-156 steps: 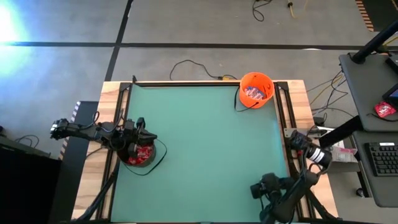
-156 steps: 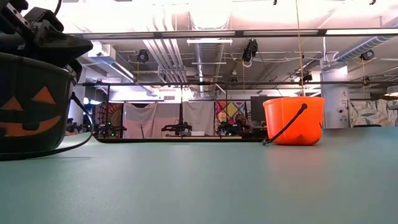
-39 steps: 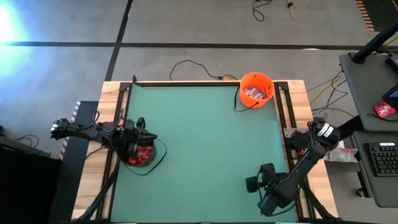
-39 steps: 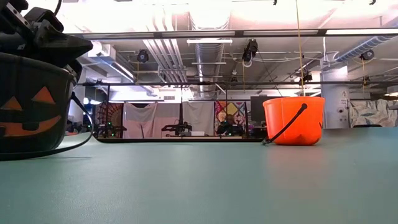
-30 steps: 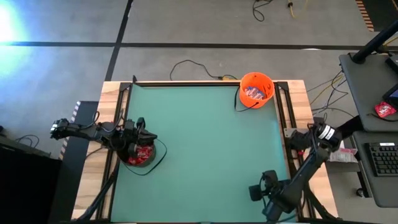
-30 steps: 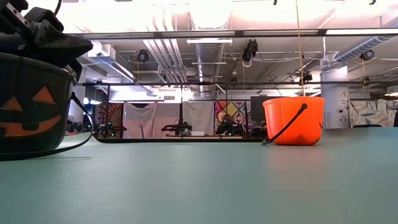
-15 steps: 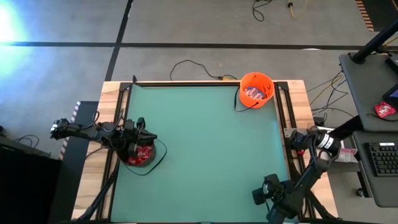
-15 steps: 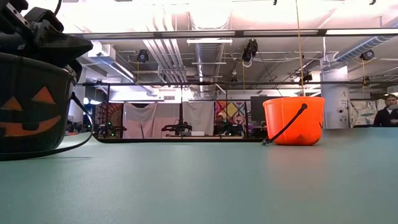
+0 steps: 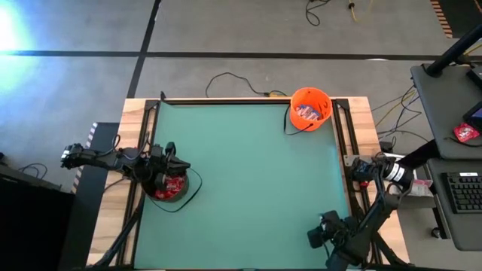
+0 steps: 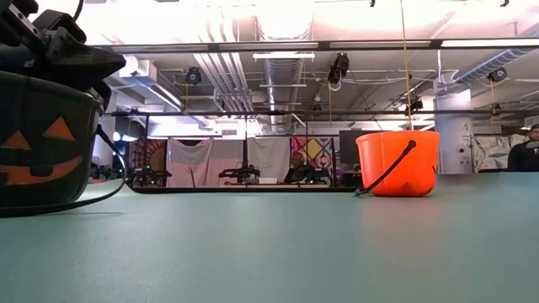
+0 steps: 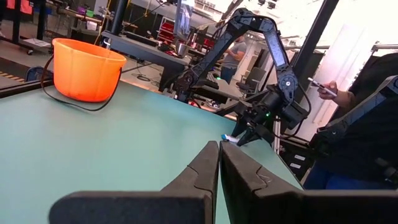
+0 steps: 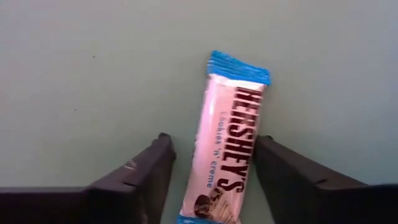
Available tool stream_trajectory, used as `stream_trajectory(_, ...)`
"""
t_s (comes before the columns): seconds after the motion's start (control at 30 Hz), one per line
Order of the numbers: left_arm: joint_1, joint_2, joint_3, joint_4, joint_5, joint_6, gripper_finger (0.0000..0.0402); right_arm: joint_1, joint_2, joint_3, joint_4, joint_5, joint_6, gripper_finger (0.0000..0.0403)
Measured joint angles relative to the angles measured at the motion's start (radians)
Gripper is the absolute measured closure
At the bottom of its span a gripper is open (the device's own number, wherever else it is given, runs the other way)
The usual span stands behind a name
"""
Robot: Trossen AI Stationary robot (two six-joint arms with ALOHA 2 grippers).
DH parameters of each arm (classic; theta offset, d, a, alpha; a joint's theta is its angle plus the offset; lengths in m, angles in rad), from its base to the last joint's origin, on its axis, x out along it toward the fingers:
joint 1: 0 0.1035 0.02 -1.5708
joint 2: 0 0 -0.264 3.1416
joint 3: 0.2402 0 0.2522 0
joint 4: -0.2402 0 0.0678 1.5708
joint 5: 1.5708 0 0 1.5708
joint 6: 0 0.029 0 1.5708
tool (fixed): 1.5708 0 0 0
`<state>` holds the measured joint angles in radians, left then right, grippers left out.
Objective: Sort candy by brand, put in halloween buckets
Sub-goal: Put the white chocolate into the orange bucket
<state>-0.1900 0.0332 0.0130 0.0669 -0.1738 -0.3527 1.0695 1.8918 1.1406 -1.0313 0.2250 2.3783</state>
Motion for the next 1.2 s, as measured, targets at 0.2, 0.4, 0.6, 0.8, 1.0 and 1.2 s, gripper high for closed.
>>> stream_trajectory(0.2,0.0,0.0,0.0,0.0,0.0,0.0,0.0402,-0.008,-0.001,-0.027,0.01,-0.001,-0.006,0.0267)
stream_trajectory(0.4,0.0,0.0,0.0,0.0,0.0,0.0,0.0402,-0.05,-0.001,-0.033,0.0,0.008,-0.018,0.031)
stream_trajectory(0.6,0.0,0.0,0.0,0.0,0.0,0.0,0.0402,-0.147,-0.031,-0.033,-0.034,0.02,-0.085,0.0307)
stream_trajectory(0.8,0.0,0.0,0.0,0.0,0.0,0.0,0.0402,-0.3,-0.106,-0.046,-0.124,0.085,-0.17,0.0307)
stream_trajectory(1.0,0.0,0.0,0.0,0.0,0.0,0.0,0.0402,-0.537,-0.24,-0.065,-0.161,0.221,-0.362,0.0315)
stream_trajectory(1.2,0.0,0.0,0.0,0.0,0.0,0.0,0.0402,-0.826,-0.406,-0.064,-0.184,0.3,-0.52,0.0357)
